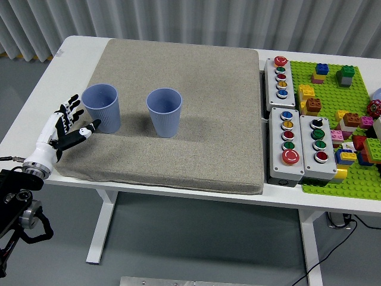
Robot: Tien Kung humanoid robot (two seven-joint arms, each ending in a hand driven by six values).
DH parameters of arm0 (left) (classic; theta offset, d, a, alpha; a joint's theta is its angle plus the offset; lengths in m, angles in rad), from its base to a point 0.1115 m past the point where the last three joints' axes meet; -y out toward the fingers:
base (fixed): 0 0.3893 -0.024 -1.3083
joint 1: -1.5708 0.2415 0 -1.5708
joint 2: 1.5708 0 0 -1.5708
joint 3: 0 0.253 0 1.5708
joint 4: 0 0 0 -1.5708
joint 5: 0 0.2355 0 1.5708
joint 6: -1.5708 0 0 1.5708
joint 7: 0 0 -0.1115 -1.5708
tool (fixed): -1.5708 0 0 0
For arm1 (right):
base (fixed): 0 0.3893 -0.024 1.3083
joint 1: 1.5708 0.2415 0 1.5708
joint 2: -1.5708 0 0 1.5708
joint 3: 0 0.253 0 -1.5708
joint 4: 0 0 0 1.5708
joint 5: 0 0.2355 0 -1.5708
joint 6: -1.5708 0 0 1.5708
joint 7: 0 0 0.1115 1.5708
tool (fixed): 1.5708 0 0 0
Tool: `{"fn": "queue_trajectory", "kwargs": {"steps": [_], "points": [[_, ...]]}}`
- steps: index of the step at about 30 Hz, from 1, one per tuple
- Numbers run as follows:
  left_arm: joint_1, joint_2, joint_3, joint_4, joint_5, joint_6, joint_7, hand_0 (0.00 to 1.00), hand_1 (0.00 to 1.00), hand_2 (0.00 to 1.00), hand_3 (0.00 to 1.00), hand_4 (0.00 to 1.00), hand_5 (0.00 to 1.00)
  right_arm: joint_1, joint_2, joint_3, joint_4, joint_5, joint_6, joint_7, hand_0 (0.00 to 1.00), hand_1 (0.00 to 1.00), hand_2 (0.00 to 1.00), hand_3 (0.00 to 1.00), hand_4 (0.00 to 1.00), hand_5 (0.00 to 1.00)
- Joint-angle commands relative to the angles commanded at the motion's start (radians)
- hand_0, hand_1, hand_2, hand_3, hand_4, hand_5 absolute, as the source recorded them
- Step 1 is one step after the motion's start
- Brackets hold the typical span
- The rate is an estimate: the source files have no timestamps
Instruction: Pick cup pour cup place
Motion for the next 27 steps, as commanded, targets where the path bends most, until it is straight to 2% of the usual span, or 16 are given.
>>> {"fn": "queue_trajectory", "kwargs": {"steps": [27], "points": [[-0.037, -0.028, 0.039, 0.020, 0.010, 0.009, 0.000, 0.955, 0.915, 0.998, 0.998, 0.780, 0.152, 0.009, 0.000, -0.005, 0.000, 0.008, -0.002, 0.000, 0.697, 0.695, 0.630, 0.623, 0.190, 0.366]]}}
